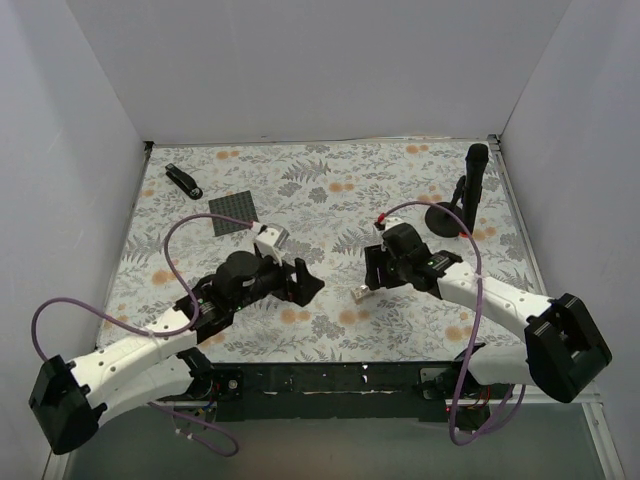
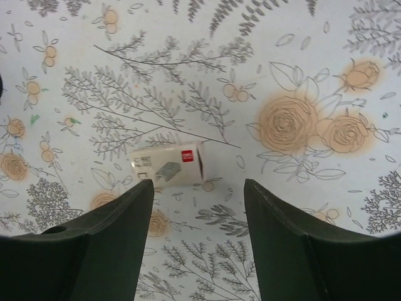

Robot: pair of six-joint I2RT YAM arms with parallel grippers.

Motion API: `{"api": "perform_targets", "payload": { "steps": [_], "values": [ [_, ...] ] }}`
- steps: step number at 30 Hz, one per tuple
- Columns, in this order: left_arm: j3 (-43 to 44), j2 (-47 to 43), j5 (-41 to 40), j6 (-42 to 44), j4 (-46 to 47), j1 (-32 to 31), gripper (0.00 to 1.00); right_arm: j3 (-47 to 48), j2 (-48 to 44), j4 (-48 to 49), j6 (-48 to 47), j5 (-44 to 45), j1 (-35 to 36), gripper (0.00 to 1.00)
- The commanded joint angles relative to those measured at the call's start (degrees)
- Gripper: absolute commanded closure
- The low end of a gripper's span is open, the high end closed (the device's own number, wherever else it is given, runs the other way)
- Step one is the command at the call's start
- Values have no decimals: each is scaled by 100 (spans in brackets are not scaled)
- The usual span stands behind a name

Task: Load the staples into the stapler

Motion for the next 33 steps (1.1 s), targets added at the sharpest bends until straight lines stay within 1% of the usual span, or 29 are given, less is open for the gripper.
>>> {"api": "perform_targets", "payload": {
  "steps": [1, 3, 6, 8, 11, 12, 13, 15, 16, 17, 19, 23, 24, 29, 30, 33],
  "values": [
    [206, 528, -735, -9, 162, -650, 2, -466, -350, 516, -115, -1123, -760, 34],
    [338, 861, -930, 62, 206, -1010, 2, -659, -447, 710, -141, -1554, -1076, 34],
    [478, 1240, -1168, 273, 302, -1354, 2, -730, -535, 746, -176, -1610, -1227, 34],
    [601, 1696, -1256, 588, 477, -1520, 2, -843, -605, 807, -167, -1618, -1297, 34],
    [953, 2443, -1370, 1054, 531, -1653, 2, -1011, -780, 948, -45, -1636, -1525, 34],
    [1058, 2645, -1414, 1351, 505, -1671, 2, -1133, -851, 992, -1, -1636, -1622, 34],
    [1311, 2882, -1423, 1467, 479, -1688, 2, -1195, -947, 1062, 69, -1636, -1666, 34],
    [1541, 3471, -1511, 1818, 443, -1706, 2, -1292, -1246, 1106, 140, -1514, -1745, 33],
    [1751, 3648, -1511, 1942, 417, -1706, 3, -1388, -1343, 1124, 175, -1443, -1746, 32],
    [1858, 3971, -1529, 2004, 391, -1715, 8, -1424, -1553, 1115, 210, -1373, -1754, 32],
    [2034, 4254, -1511, 2284, 373, -1715, 21, -1494, -1730, 1063, 219, -1145, -1763, 32],
    [2683, 4861, -1292, 2611, 4, -1706, 22, -1626, -2221, 896, 237, -845, -1781, 32],
    [2772, 4949, -1213, 2672, -66, -1715, 22, -1653, -2292, 887, 254, -558, -1781, 32],
    [3124, 5494, -1063, 2910, -268, -1680, 25, -1811, -2749, 895, 334, -362, -1825, 32],
    [3229, 5556, -1037, 2910, -356, -1654, 30, -1828, -2776, 895, 342, -335, -1833, 32],
    [3414, 5793, -809, 2945, -610, -1574, 31, -1872, -2855, 887, 386, -361, -1842, 32]
  ]
}}
